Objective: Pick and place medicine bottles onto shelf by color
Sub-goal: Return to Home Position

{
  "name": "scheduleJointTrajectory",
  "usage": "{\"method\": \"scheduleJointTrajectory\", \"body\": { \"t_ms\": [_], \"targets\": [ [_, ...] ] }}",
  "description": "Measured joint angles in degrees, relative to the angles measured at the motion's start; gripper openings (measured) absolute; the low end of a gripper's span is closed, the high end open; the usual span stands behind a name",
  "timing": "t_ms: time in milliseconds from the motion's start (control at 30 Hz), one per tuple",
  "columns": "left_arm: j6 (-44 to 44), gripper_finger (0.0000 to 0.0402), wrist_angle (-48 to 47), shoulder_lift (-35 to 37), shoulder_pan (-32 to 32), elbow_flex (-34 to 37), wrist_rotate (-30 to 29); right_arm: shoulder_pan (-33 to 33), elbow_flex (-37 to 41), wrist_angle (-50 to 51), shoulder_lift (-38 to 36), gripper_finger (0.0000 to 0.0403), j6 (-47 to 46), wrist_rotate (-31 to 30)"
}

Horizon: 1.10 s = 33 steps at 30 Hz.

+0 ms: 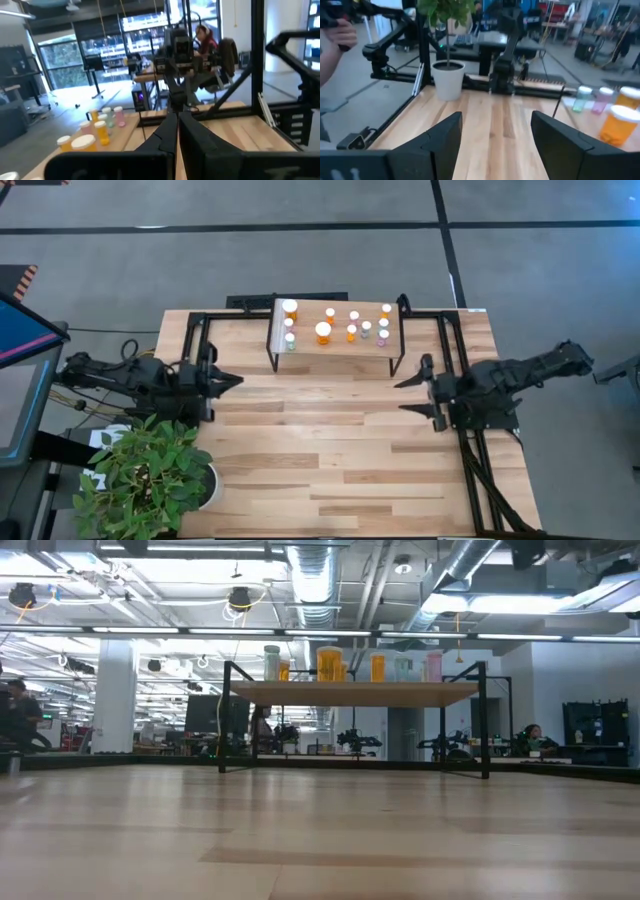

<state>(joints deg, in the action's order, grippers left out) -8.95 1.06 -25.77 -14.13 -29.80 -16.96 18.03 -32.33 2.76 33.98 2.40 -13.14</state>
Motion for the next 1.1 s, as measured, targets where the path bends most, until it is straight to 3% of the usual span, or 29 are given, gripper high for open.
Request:
{"method": "scheduleJointTrajectory", "body": {
  "t_ms": [400, 733, 1100],
  "targets": [
    [1.0, 0.0004, 3.1, 18.7, 0.0, 11.0, -0.2, -1.7, 10.4, 0.0, -20.2, 0.026, 5.2, 1.5],
    [1.6, 0.0004, 5.0, 25.4, 0.0, 18.3, 0.7, -2.5, 18.4, 0.2, -33.7, 0.026, 4.7, 1.4],
    [7.0, 0.0004, 5.4, 25.6, 0.0, 21.8, 2.3, -2.4, 19.5, -0.1, -33.8, 0.026, 4.2, 1.3]
  ]
}}
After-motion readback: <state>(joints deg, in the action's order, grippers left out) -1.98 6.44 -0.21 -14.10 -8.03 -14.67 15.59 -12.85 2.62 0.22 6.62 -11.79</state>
